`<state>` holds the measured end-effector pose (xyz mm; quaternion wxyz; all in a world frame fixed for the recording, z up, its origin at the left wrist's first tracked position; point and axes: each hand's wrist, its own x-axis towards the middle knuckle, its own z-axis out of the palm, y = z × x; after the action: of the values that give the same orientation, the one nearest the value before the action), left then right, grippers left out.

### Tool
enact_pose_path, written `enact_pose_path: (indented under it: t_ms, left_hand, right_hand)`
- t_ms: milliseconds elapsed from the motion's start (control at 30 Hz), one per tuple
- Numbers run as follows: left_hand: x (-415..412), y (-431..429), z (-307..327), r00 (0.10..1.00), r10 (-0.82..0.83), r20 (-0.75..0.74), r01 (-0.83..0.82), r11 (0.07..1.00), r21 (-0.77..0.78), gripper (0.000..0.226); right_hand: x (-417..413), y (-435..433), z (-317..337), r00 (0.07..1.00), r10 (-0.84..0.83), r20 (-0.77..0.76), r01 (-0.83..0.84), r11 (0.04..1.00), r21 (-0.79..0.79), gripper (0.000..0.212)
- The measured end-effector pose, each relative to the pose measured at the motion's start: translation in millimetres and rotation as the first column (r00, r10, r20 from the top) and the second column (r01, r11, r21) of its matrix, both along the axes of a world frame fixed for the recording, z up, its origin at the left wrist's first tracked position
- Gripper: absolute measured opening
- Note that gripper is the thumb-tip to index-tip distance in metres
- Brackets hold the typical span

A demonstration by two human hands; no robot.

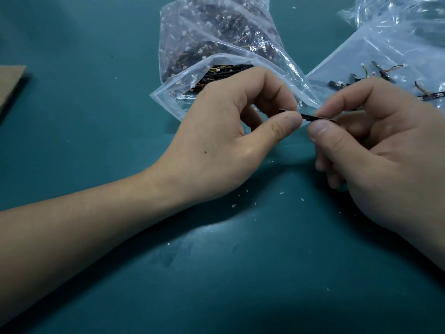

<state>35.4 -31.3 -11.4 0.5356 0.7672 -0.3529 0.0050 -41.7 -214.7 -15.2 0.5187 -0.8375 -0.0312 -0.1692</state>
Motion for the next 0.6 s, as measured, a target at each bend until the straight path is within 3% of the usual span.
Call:
enact_pose_path:
  t_ms: [600]
  left_hand:
    - [0.1,-0.7,0.3,0.999,-0.023,0.043,0.022,0.999,0.029,0.01]
  right_hand:
    - [-0.3,0.4,0.8,1.0,-0.002,0.031,0.002,1.0,0.013,0.008]
